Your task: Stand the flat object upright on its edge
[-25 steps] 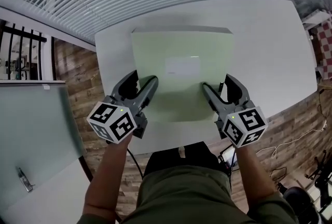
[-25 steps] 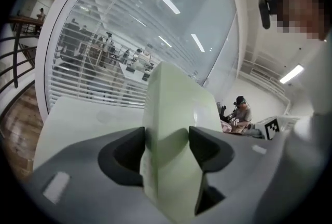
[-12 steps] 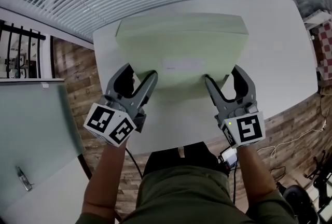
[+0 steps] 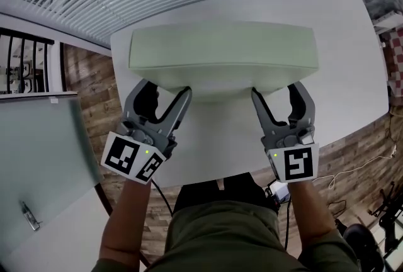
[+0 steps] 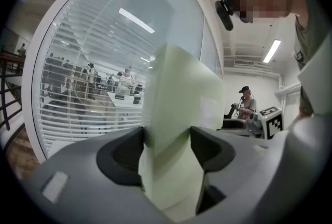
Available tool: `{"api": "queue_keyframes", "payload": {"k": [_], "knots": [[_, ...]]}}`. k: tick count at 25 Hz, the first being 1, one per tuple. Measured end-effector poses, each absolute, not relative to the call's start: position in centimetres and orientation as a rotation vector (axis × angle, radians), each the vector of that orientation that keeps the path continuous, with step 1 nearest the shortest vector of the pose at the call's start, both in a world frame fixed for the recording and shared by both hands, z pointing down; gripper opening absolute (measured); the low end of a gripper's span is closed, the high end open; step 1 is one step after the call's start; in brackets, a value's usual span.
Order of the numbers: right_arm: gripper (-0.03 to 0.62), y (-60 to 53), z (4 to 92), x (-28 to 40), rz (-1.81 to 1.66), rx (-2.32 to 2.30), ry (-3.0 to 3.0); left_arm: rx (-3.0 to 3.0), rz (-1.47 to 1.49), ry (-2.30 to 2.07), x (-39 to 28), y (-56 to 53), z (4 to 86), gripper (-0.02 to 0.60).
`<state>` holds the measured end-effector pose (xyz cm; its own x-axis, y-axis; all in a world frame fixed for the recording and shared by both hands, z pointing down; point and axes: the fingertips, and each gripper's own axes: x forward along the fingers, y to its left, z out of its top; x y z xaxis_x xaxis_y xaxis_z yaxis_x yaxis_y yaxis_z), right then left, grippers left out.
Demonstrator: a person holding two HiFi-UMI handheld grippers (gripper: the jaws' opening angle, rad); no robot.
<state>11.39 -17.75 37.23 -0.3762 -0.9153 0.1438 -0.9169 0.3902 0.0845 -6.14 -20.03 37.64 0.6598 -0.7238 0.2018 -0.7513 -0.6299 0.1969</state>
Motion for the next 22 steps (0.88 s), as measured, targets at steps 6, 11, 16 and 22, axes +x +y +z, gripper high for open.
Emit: {"api": "queue_keyframes", "payload": {"k": [6,11,16,22], "knots": [[0.275,-17.3,38.4,11.7,-0.022,1.689,-2.41,2.694,0.203,-1.198,-5.8,-19.8,38.1,0.261],[0.275,-16.7,38.8,11.4,-0.01,1.703,-2.401,2.707,0.21,-1.208,-6.0,-19.2,38.2,0.261],[0.275,-15.8,39.1,11.6,-0.008,1.703,-2.383,2.751,0.218,-1.21,-5.8,-18.3,38.1,0.264],[0.275,-15.7,39.5,11.6,-0.024,1.706,-2.38,2.774,0.211,-1.222,-5.7,-18.2,38.2,0.265]]}}
